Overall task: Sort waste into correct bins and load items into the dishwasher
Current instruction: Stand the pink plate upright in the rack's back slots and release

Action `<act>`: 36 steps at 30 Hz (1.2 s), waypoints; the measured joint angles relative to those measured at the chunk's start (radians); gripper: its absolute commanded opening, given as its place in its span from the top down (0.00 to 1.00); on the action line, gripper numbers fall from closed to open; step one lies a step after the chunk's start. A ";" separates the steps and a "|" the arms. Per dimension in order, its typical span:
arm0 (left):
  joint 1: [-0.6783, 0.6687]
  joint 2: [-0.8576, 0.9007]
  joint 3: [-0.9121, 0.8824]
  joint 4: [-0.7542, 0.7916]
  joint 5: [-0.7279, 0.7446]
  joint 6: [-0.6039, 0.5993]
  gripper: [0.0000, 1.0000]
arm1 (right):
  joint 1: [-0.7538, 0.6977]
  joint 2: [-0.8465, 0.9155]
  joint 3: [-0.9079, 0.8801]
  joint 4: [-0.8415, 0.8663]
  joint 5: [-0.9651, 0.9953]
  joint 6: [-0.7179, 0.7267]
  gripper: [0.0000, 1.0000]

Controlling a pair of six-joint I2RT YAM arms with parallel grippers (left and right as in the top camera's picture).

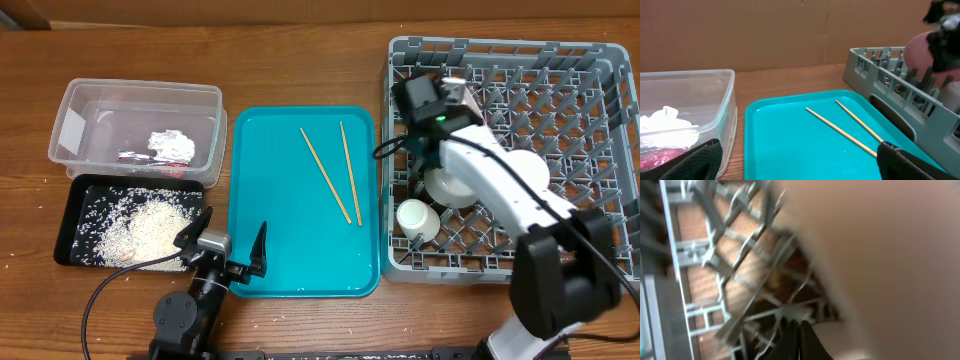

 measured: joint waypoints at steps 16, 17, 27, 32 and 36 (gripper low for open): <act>0.000 0.000 0.000 0.000 0.000 0.000 0.00 | -0.003 -0.166 0.153 -0.092 -0.003 -0.101 0.62; 0.000 0.000 0.000 0.000 0.000 0.000 0.00 | -0.003 -0.180 0.170 -0.113 -0.037 -0.098 0.59; 0.000 0.000 0.000 0.000 0.000 0.000 0.00 | -0.047 -0.210 0.190 -0.108 -0.117 -0.376 0.21; 0.000 0.000 0.000 0.000 0.000 0.000 0.00 | -0.172 -0.203 0.190 -0.095 -0.202 -0.636 0.21; 0.000 0.000 0.000 0.000 0.000 0.000 0.00 | -0.232 -0.143 0.190 -0.074 -0.280 -0.771 0.25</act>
